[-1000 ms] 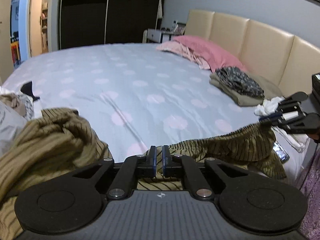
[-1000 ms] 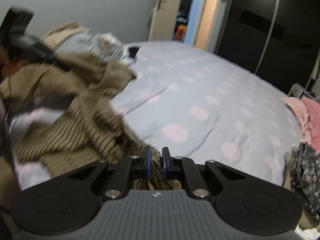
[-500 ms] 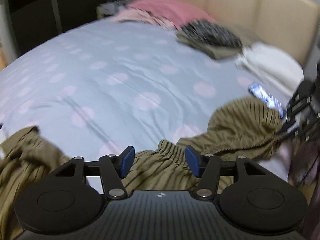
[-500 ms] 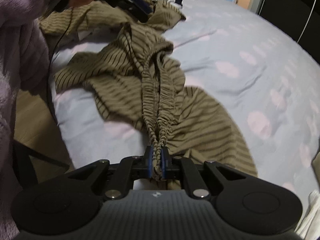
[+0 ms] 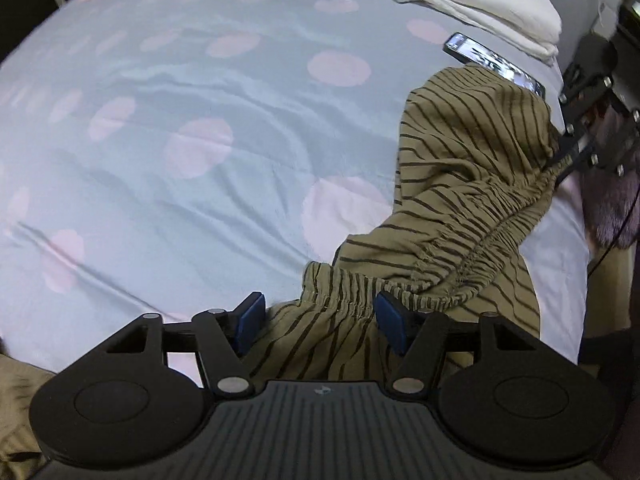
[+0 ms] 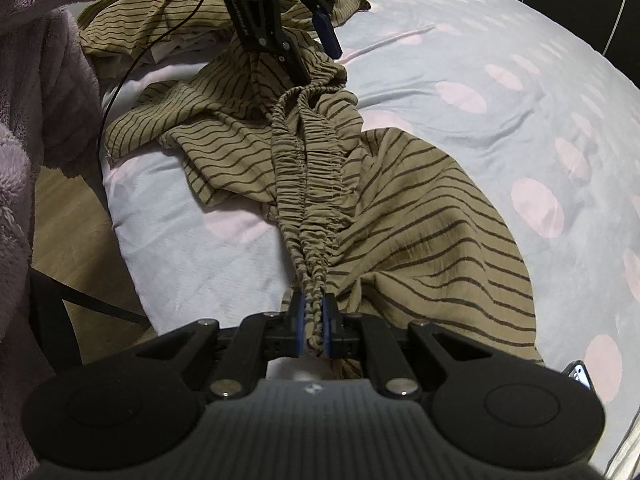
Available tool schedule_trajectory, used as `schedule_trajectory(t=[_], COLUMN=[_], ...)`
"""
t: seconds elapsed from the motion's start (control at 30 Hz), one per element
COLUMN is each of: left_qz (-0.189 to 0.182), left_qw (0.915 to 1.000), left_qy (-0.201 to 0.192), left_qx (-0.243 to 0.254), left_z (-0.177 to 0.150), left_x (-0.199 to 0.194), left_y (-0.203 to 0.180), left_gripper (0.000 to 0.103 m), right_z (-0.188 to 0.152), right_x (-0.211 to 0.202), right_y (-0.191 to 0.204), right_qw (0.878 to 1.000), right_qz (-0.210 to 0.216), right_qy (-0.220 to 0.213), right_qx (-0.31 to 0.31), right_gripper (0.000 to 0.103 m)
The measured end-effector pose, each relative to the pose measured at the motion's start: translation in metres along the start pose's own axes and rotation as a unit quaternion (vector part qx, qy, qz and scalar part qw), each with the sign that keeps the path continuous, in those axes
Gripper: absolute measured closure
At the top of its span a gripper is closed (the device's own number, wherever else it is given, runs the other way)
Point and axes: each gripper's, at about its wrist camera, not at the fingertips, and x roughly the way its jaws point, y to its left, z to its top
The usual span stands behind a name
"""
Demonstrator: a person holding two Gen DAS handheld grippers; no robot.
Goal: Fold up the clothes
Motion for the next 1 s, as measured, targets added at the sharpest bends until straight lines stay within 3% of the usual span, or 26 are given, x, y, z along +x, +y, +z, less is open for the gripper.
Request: schedule_trajectory(t=[0.03,0.1,0.2,0.37,0.47,0.6,0.67,0.73,0.87,0.93,1.0], left_qz=[-0.008,-0.016,-0.005,0.043,0.083,0.153,0.168,0.167,0.171,0.157,0.154], left_qw=[0.9999,0.9994,0.9985,0.9919,0.9842,0.9642,0.9515,0.9473,0.9537,0.9604,0.9652], left_qy=[-0.001,-0.007,-0.020,-0.076,-0.114,-0.165,-0.190,-0.202,-0.191,-0.180,-0.169], left_qx=[-0.011,-0.028,-0.051,-0.092,-0.108,-0.141,-0.174,-0.184,-0.158,-0.143,-0.127], left_z=[-0.001,-0.005,-0.013,-0.030,-0.038,-0.048,-0.050,-0.049,-0.042,-0.037,-0.032], left_x=[0.002,0.004,0.002,-0.034,-0.065,-0.107,-0.129,-0.144,-0.149,-0.143,-0.133], left_y=[0.003,0.004,0.001,-0.008,-0.018,-0.028,-0.026,-0.025,-0.031,-0.033,-0.036], left_gripper=[0.052,0.072,0.088,0.094,0.095,0.101,0.103,0.103,0.102,0.090,0.066], right_z=[0.000,0.001,0.002,0.005,0.009,0.018,0.025,0.033,0.044,0.043,0.039], right_x=[0.001,0.001,0.001,-0.005,-0.012,-0.031,-0.044,-0.059,-0.068,-0.065,-0.060], right_y=[-0.001,-0.002,-0.005,-0.004,-0.007,-0.014,-0.019,-0.021,-0.009,-0.004,-0.001], right_qw=[1.000,1.000,1.000,1.000,0.998,0.989,0.982,0.978,0.979,0.982,0.985], right_qz=[0.000,-0.002,-0.005,-0.025,-0.058,-0.135,-0.164,-0.171,-0.172,-0.170,-0.158], right_qy=[0.002,0.001,0.000,-0.009,-0.023,-0.050,-0.068,-0.095,-0.096,-0.080,-0.066], right_qx=[0.000,0.001,0.004,0.004,0.013,0.044,0.062,0.074,0.044,0.031,0.029], right_gripper=[0.093,0.093,0.093,0.093,0.093,0.093,0.093,0.093,0.093,0.093,0.093])
